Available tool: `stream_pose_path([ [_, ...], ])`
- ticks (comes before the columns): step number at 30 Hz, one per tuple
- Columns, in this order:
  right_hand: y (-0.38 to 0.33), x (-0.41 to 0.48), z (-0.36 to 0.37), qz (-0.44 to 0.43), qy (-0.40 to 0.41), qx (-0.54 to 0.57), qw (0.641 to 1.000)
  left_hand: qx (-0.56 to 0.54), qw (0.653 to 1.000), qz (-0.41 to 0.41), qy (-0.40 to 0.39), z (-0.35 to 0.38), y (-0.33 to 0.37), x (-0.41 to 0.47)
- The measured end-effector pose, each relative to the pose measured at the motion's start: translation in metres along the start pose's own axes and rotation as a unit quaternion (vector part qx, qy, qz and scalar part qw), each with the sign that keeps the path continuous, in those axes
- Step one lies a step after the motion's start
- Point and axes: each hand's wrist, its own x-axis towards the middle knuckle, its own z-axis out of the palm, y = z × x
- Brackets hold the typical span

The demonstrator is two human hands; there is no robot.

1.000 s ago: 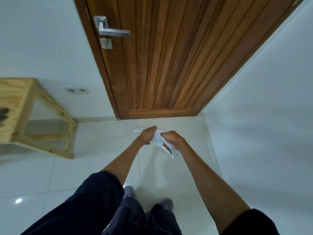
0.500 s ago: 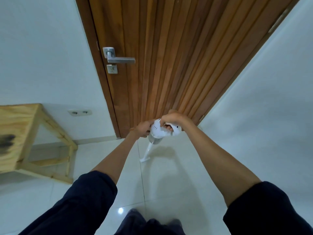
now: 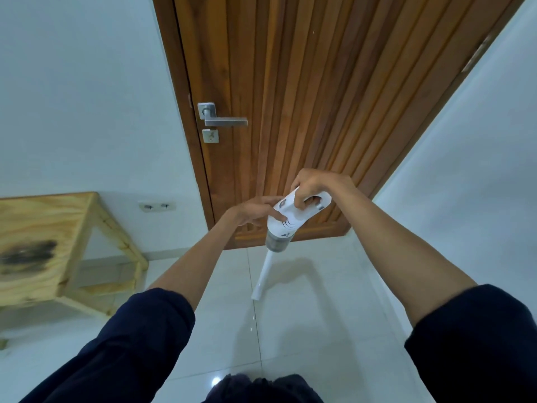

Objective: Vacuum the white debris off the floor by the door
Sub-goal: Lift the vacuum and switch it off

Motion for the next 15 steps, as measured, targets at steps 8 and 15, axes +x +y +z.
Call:
stream_pose_path([
  [8, -0.010, 0.005, -0.003, -0.070, 0.024, -0.062, 0.995, 0.027, 0.982, 0.098, 0.158, 0.005, 0.004, -0.022],
  [15, -0.033, 0.021, 0.000, -0.152, 0.094, -0.124, 0.976, 0.068, 0.940, 0.098, 0.319, 0.004, -0.006, -0.039],
])
